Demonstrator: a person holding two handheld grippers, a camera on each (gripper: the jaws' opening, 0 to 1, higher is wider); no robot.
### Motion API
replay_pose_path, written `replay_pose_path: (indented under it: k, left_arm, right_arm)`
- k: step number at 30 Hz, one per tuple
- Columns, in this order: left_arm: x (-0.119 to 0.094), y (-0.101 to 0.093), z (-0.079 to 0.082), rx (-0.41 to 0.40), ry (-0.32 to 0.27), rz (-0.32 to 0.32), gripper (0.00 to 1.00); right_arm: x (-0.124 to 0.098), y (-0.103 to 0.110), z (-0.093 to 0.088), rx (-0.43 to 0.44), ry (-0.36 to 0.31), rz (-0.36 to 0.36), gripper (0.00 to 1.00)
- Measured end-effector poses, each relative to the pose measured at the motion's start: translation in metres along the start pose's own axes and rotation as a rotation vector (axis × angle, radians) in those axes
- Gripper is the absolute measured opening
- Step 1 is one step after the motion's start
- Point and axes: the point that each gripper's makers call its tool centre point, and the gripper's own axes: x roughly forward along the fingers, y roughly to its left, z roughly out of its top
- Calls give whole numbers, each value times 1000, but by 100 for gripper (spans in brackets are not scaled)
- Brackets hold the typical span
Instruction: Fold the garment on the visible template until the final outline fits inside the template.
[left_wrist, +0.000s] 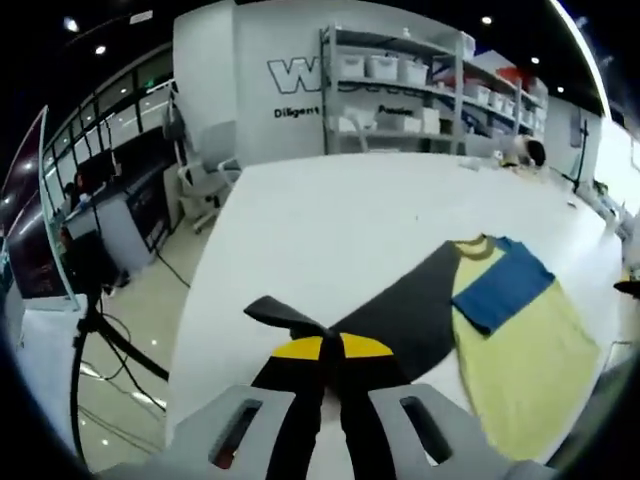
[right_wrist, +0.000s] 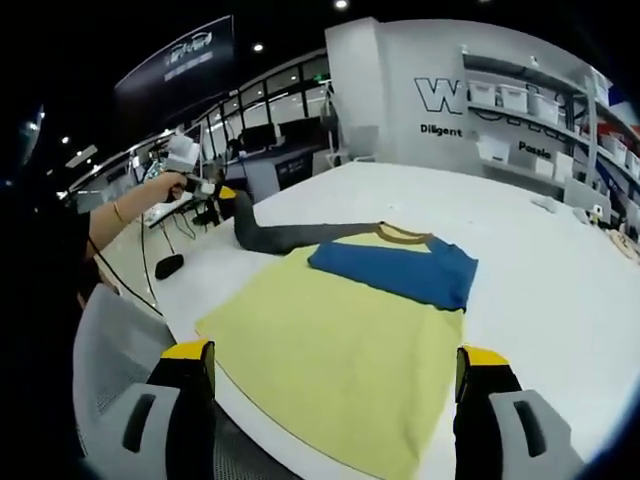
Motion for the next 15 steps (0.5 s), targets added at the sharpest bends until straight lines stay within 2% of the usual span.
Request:
replay_pose_path:
  k: [7,15]
  left_arm:
    - [4,-30,24,72,-21,-70,5]
    - [6,-64,48,87,-43,-153,5]
  right_arm:
    - [-2,-2,-1,1,-2,-10,99]
    - [-4,-1,1,-3,-9,-10,99]
